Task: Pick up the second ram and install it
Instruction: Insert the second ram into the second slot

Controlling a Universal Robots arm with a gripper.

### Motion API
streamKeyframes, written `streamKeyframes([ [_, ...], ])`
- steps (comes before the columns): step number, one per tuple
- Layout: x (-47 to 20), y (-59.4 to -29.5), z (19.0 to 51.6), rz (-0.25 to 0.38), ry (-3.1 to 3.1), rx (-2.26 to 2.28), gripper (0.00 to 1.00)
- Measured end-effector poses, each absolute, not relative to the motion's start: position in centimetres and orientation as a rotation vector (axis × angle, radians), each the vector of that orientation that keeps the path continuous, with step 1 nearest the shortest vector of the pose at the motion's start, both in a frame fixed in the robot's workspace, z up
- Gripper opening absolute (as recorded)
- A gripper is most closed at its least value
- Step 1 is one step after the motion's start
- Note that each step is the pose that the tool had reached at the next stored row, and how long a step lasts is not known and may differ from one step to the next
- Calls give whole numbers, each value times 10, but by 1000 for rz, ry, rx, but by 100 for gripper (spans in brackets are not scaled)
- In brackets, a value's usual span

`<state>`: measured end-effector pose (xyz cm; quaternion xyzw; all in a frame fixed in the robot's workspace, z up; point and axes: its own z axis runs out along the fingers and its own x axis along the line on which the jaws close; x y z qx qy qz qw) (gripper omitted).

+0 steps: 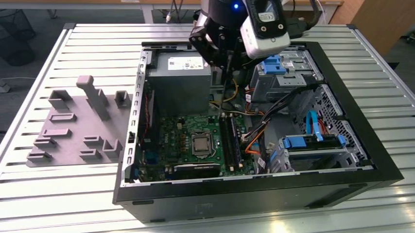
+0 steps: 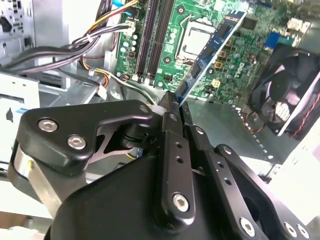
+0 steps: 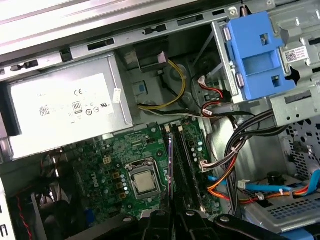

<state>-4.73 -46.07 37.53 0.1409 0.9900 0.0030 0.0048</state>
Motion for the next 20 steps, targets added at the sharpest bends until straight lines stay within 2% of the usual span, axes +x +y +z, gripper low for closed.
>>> streamKeyframes([
  [14, -47, -461, 367, 11, 3132, 52, 14],
  [20, -47, -461, 367, 9, 3132, 46, 14],
])
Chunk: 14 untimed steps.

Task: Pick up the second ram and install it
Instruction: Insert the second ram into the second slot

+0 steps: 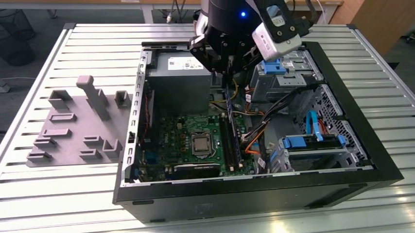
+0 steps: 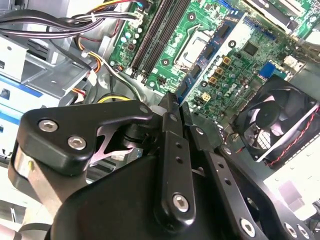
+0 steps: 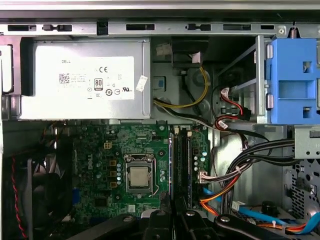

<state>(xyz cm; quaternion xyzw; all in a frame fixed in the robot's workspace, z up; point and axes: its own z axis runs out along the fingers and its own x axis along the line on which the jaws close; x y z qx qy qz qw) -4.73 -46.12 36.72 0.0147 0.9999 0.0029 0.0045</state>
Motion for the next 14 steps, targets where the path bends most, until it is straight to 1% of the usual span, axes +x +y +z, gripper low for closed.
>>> streamKeyframes([
  [6, -46, -461, 364, 10, 3134, -58, 14],
  [14, -44, -461, 351, 10, 3136, -41, 14],
])
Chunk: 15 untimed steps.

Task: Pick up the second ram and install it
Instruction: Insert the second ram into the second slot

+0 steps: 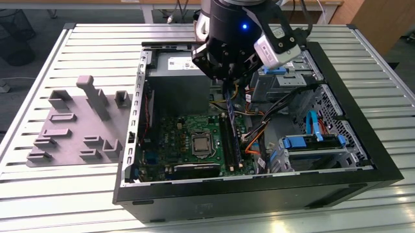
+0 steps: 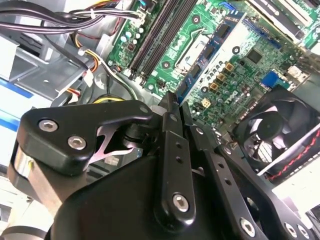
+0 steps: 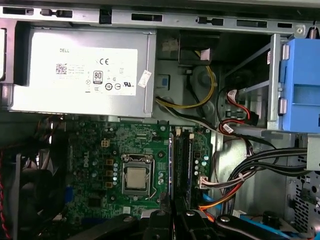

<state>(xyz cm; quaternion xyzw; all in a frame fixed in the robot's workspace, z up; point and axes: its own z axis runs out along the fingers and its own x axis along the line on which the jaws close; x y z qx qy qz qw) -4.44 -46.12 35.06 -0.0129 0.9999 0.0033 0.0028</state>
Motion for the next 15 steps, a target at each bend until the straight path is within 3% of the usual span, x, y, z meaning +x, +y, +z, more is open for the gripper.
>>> streamKeyframes([
  [15, -37, -461, 336, 10, 3145, -19, 14],
])
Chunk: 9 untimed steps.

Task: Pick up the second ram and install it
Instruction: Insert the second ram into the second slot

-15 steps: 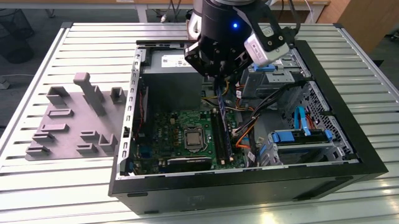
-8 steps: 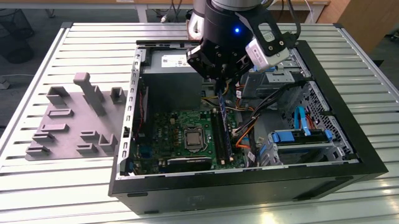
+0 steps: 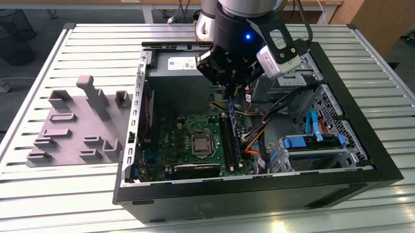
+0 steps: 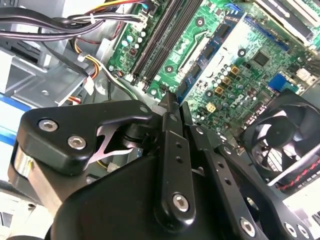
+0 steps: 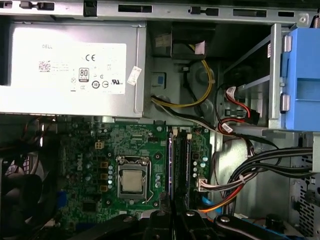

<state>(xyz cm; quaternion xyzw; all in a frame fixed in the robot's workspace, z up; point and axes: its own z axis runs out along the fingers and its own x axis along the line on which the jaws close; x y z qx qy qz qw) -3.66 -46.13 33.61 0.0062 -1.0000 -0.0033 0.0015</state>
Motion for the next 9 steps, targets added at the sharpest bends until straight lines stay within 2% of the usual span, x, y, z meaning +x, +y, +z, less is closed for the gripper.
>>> streamKeyframes([
  [9, -36, -462, 321, -10, -3134, 4, 14],
])
